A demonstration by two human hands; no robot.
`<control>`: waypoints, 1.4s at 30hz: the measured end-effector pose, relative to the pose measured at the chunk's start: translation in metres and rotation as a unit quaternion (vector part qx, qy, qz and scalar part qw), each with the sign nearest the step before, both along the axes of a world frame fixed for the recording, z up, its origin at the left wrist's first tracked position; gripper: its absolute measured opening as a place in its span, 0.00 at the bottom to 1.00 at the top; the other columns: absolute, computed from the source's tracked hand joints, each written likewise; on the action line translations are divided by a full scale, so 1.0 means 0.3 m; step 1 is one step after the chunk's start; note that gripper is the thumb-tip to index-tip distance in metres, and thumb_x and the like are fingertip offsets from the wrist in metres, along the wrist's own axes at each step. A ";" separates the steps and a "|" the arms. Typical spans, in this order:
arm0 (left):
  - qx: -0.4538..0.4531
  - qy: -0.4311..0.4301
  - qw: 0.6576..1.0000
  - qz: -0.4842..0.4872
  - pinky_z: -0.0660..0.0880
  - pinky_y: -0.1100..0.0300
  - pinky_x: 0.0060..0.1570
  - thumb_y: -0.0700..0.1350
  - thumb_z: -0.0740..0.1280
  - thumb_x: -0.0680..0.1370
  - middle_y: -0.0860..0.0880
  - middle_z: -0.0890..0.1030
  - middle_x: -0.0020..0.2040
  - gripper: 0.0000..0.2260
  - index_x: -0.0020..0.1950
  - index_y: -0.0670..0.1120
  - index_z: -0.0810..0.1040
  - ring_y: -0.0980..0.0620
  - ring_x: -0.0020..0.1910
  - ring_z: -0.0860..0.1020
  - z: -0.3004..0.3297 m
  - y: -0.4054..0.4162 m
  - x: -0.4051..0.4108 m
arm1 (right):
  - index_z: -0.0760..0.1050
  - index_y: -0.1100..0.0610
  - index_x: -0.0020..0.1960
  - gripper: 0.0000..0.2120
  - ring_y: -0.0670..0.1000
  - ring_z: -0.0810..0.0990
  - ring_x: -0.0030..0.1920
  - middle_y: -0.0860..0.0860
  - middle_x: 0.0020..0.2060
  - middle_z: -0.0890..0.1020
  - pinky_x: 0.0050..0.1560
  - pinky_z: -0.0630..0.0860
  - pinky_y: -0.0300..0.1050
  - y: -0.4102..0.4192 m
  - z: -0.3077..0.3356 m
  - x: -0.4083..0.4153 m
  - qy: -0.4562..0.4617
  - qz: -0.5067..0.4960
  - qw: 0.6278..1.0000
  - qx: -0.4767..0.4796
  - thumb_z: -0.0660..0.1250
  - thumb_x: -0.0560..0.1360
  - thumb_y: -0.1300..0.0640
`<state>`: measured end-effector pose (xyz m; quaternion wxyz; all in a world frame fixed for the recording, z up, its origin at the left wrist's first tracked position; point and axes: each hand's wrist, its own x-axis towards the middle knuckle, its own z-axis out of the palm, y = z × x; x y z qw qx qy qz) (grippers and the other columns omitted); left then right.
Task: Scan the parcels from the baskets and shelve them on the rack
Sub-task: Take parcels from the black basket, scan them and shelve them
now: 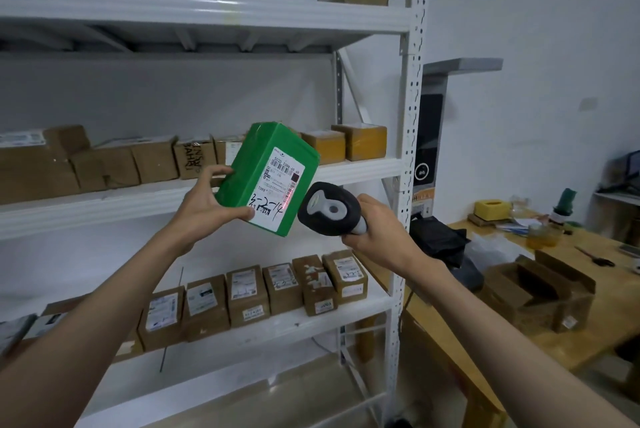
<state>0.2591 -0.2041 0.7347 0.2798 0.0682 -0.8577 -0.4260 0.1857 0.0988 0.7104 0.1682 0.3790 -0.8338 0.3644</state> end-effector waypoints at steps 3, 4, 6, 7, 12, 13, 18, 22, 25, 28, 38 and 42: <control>0.034 0.035 0.999 -0.016 0.74 0.64 0.48 0.44 0.83 0.65 0.58 0.76 0.59 0.36 0.66 0.57 0.67 0.59 0.57 0.77 0.064 0.035 -0.021 | 0.78 0.61 0.56 0.14 0.53 0.80 0.50 0.55 0.51 0.82 0.50 0.78 0.49 -0.020 0.060 0.000 -0.039 0.008 0.994 -0.103 0.73 0.71 0.66; 0.046 0.052 0.997 -0.022 0.73 0.66 0.46 0.44 0.83 0.65 0.59 0.76 0.59 0.36 0.66 0.56 0.68 0.60 0.57 0.77 0.094 0.053 -0.031 | 0.78 0.62 0.57 0.15 0.52 0.80 0.49 0.55 0.50 0.83 0.47 0.78 0.48 -0.028 0.084 0.000 -0.061 0.017 0.987 -0.148 0.72 0.72 0.68; 0.062 0.089 0.994 -0.032 0.72 0.67 0.47 0.43 0.83 0.65 0.55 0.77 0.60 0.35 0.64 0.57 0.68 0.58 0.59 0.77 0.171 0.093 -0.056 | 0.78 0.64 0.53 0.10 0.44 0.78 0.38 0.51 0.41 0.81 0.36 0.74 0.41 -0.040 0.146 0.001 -0.088 0.037 0.970 -0.224 0.70 0.73 0.70; 0.069 0.105 0.991 -0.037 0.73 0.67 0.47 0.44 0.83 0.65 0.54 0.78 0.61 0.35 0.63 0.59 0.68 0.56 0.58 0.78 0.214 0.114 -0.064 | 0.77 0.65 0.50 0.07 0.43 0.76 0.33 0.50 0.37 0.80 0.33 0.72 0.40 -0.046 0.182 -0.003 -0.088 0.043 0.963 -0.251 0.69 0.73 0.70; 0.055 0.181 0.981 -0.045 0.70 0.74 0.43 0.48 0.82 0.66 0.63 0.74 0.54 0.36 0.66 0.60 0.64 0.70 0.48 0.76 0.432 0.210 -0.103 | 0.79 0.58 0.47 0.06 0.65 0.78 0.48 0.69 0.50 0.81 0.49 0.76 0.64 -0.083 0.389 -0.031 -0.093 0.084 0.911 -0.392 0.70 0.75 0.68; 0.048 0.196 0.979 -0.038 0.72 0.72 0.46 0.48 0.81 0.66 0.63 0.74 0.54 0.36 0.66 0.59 0.64 0.70 0.48 0.77 0.477 0.224 -0.114 | 0.79 0.54 0.47 0.09 0.63 0.80 0.49 0.66 0.50 0.82 0.52 0.78 0.63 -0.092 0.427 -0.048 -0.094 0.092 0.901 -0.413 0.71 0.75 0.67; 0.092 0.232 0.967 -0.043 0.77 0.48 0.64 0.49 0.80 0.68 0.49 0.81 0.61 0.34 0.67 0.54 0.64 0.51 0.57 0.82 0.690 0.250 -0.194 | 0.79 0.62 0.60 0.13 0.59 0.82 0.57 0.60 0.54 0.84 0.62 0.79 0.60 -0.142 0.600 -0.178 -0.107 0.113 0.864 -0.479 0.71 0.76 0.65; 0.119 0.235 0.964 -0.041 0.83 0.50 0.52 0.51 0.78 0.70 0.49 0.83 0.58 0.30 0.66 0.55 0.65 0.52 0.49 0.86 0.848 0.260 -0.288 | 0.79 0.57 0.53 0.08 0.56 0.82 0.54 0.57 0.49 0.85 0.57 0.81 0.53 -0.169 0.728 -0.283 -0.082 0.143 0.861 -0.480 0.71 0.75 0.65; 0.118 0.235 0.965 -0.017 0.84 0.52 0.46 0.57 0.76 0.72 0.51 0.82 0.55 0.28 0.67 0.54 0.67 0.50 0.47 0.86 0.948 0.267 -0.360 | 0.79 0.55 0.50 0.07 0.48 0.80 0.45 0.50 0.43 0.84 0.45 0.78 0.41 -0.180 0.828 -0.359 -0.056 0.157 0.866 -0.472 0.71 0.74 0.63; 0.101 0.230 0.968 -0.002 0.80 0.57 0.43 0.62 0.73 0.73 0.54 0.80 0.51 0.29 0.68 0.53 0.68 0.51 0.48 0.84 1.014 0.264 -0.421 | 0.79 0.52 0.47 0.07 0.47 0.78 0.42 0.49 0.41 0.83 0.45 0.77 0.43 -0.184 0.913 -0.428 -0.042 0.158 0.869 -0.467 0.71 0.73 0.63; 0.014 0.229 0.969 0.097 0.77 0.53 0.48 0.68 0.64 0.74 0.47 0.77 0.61 0.32 0.68 0.48 0.72 0.46 0.57 0.78 1.132 0.220 -0.604 | 0.74 0.52 0.42 0.07 0.46 0.73 0.36 0.48 0.36 0.77 0.35 0.68 0.41 -0.227 1.069 -0.618 -0.068 0.160 0.888 -0.425 0.70 0.74 0.62; -0.041 0.232 0.961 0.145 0.78 0.50 0.56 0.65 0.69 0.72 0.47 0.78 0.59 0.27 0.62 0.48 0.73 0.46 0.53 0.80 1.142 0.201 -0.677 | 0.72 0.52 0.43 0.08 0.46 0.74 0.37 0.48 0.36 0.78 0.34 0.68 0.41 -0.246 1.131 -0.678 -0.070 0.167 0.889 -0.420 0.69 0.75 0.62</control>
